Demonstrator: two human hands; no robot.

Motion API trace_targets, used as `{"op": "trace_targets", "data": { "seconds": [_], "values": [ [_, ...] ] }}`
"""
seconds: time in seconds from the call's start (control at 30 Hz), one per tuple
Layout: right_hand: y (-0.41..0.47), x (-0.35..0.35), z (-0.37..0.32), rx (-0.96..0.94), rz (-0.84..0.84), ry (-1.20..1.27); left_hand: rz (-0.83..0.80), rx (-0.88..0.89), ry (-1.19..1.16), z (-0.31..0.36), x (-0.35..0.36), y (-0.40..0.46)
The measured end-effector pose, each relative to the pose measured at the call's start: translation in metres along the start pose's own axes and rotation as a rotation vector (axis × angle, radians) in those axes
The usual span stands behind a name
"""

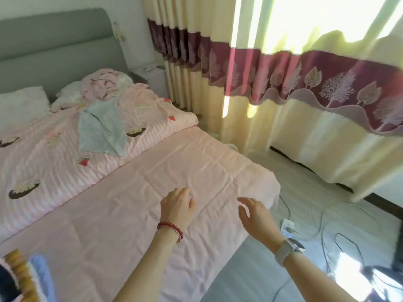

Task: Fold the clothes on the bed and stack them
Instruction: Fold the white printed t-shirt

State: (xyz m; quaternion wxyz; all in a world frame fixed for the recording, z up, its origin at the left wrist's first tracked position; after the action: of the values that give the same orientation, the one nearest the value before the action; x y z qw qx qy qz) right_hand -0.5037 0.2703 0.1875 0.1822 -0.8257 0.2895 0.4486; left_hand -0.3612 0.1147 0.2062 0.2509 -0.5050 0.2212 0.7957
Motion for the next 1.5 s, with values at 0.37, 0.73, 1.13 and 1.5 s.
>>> {"op": "trace_targets", "data": {
  "seconds": [0.37,0.73,1.13,1.5],
  "values": [
    [0.13,-0.121,0.228,0.262,0.052,-0.023,-0.129,0.188,-0.02,0.228,0.132,0.165],
    [0.344,-0.219,0.331,0.234,0.017,-0.106,-0.167,0.188,-0.049,0.355,0.21,0.383],
    [0.548,-0.262,0.424,0.09,-0.172,-0.14,-0.176,-0.03,-0.005,0.398,0.284,0.523],
    [0.694,-0.256,0.416,-0.254,-0.359,-0.133,-0.109,-0.414,-0.053,0.432,0.297,0.598]
  ]
}}
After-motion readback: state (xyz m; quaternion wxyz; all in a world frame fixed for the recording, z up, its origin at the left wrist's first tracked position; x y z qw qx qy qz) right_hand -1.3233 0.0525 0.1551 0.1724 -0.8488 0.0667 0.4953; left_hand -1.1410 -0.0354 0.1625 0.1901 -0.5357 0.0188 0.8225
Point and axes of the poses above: each hand's wrist, its own y-axis towards the middle knuckle, its own x-axis out of the palm, z = x × y, the point moved 7 cm from there along y, towards the middle knuckle, and after that the axes turned 3 degrees about z, right-handed, at the moved point
